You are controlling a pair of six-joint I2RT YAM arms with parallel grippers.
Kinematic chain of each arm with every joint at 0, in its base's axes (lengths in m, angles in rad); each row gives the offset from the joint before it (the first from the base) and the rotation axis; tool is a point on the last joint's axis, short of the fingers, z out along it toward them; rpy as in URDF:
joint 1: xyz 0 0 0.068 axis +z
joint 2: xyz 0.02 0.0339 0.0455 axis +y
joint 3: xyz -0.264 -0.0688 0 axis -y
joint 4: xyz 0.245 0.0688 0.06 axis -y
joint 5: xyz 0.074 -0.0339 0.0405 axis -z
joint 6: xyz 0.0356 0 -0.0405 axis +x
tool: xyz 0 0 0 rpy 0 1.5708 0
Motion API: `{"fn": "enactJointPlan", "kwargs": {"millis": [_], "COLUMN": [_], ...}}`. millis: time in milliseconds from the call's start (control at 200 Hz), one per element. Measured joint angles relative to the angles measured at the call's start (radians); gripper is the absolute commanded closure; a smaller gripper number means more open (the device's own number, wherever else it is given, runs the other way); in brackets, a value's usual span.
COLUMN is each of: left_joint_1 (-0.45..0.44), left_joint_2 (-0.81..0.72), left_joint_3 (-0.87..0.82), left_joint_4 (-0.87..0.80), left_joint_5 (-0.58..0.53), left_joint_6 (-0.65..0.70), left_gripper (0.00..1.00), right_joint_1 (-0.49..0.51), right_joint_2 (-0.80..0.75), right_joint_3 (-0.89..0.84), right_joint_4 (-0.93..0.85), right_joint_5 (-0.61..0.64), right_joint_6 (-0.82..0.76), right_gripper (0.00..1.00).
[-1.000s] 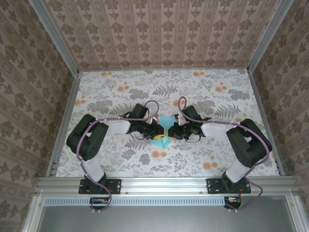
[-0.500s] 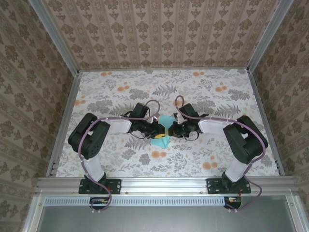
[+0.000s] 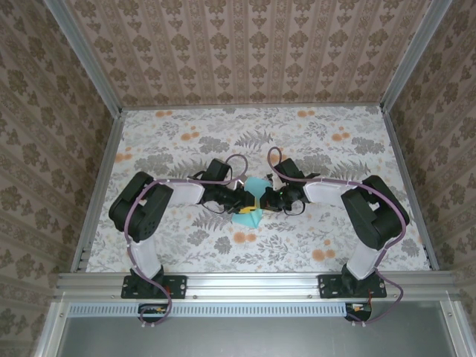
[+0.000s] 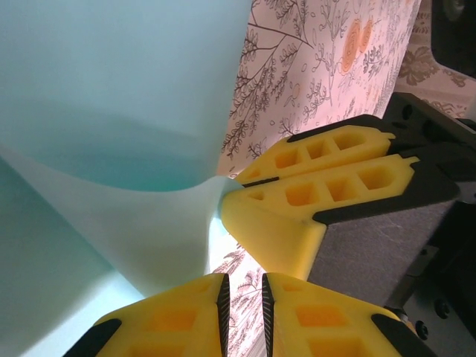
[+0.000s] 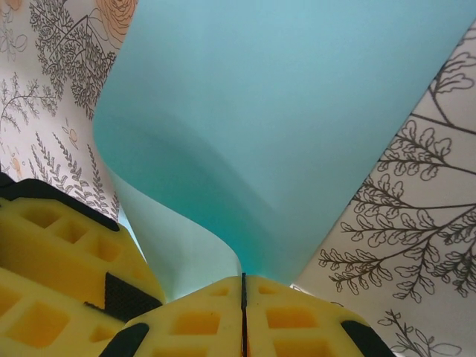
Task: Fold a paper plane with a square sheet of paper (pick it up from the middle)
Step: Fold the triangle a second time at the center of the table.
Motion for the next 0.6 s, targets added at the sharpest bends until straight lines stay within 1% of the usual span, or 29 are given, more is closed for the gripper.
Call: {"fn": "enactJointPlan", "kwargs": {"millis": [600], "left_joint_1": [-0.007], "left_joint_2": [0.01], "left_joint_3": [0.0], "left_joint_4": [0.002], "left_joint_5": [0.0], "left_joint_6": [0.0], "left_gripper": [0.79], "right_joint_1": [0.0], "right_joint_2": [0.03], "right_joint_3": [0.021], "right_joint_4": [-0.019], "right_joint_5": [0.025], "right_joint_6": [-0.006], "right_gripper": [0.91]}}
